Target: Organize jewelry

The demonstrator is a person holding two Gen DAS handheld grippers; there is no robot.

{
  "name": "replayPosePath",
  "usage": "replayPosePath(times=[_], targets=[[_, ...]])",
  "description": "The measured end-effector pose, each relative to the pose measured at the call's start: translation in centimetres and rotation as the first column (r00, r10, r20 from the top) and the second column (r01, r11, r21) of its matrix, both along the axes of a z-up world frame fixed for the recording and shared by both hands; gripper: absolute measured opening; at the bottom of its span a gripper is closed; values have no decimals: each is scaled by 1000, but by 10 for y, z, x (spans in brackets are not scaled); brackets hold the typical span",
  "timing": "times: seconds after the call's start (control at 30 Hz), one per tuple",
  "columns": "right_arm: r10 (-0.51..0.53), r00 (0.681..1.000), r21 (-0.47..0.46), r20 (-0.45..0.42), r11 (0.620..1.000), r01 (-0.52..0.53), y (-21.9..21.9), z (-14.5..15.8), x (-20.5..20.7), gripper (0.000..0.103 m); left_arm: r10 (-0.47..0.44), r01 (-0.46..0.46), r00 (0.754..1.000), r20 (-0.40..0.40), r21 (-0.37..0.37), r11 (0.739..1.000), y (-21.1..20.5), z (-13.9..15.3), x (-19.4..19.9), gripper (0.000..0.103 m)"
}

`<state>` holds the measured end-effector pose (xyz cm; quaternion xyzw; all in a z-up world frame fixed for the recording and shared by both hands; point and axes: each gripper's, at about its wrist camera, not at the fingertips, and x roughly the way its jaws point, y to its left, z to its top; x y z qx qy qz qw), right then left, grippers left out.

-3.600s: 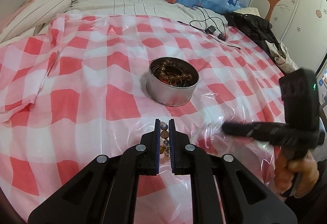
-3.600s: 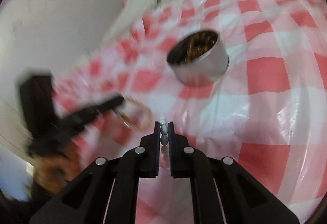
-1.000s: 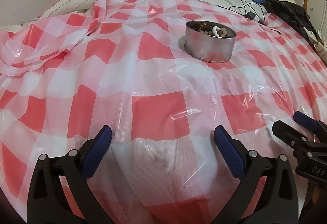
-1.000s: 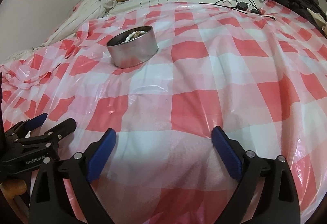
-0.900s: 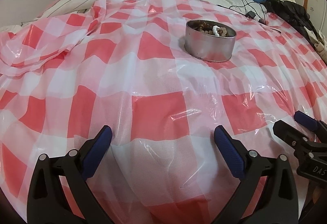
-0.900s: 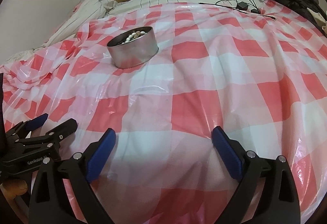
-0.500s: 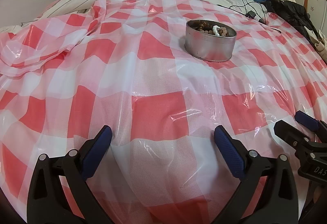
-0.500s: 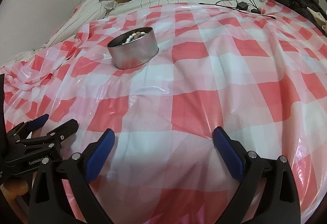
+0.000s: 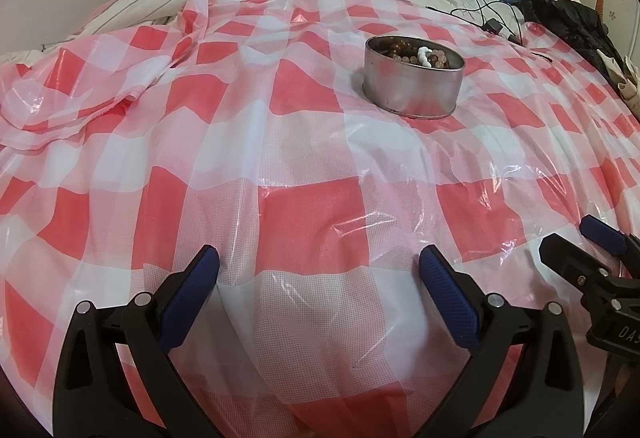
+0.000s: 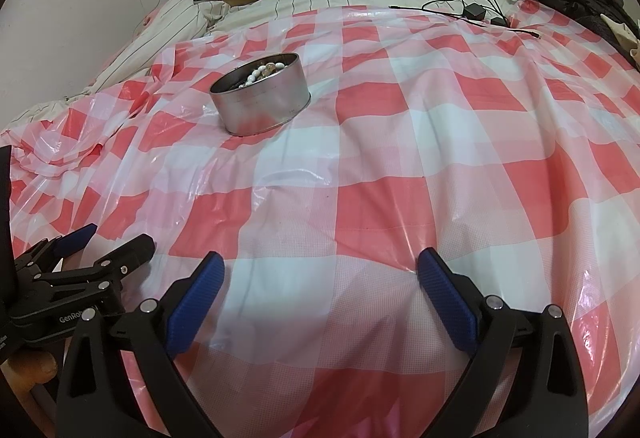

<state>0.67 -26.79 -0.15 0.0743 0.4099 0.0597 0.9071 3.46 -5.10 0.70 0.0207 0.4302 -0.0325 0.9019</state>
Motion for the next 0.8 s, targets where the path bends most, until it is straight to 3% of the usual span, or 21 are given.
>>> replayPosePath(times=[0.8], targets=[[-1, 1000, 1, 0, 1000, 1, 0, 0, 0, 94, -4, 4, 999, -31, -15, 1000, 3, -5, 4, 96]])
